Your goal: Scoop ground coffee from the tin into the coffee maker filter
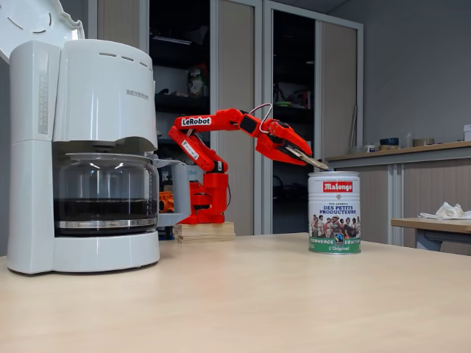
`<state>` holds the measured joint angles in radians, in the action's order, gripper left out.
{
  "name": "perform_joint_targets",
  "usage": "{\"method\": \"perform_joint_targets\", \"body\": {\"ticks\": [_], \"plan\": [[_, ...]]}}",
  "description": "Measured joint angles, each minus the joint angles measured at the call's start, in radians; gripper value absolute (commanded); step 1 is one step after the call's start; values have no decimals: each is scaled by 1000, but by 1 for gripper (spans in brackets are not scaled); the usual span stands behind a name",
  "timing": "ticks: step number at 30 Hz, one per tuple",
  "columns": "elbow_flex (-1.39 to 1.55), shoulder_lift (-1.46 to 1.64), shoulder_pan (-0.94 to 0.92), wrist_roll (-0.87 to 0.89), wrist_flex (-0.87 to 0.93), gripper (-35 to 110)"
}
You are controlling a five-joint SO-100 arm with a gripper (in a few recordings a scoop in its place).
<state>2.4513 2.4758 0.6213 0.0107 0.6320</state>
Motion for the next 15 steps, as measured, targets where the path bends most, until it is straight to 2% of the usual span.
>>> {"method": "perform_joint_targets", "body": {"ticks": [5,15], "plan": [[-72,-12,2,-91,112,0],[-219,-57,2,-566,341,0]]}}
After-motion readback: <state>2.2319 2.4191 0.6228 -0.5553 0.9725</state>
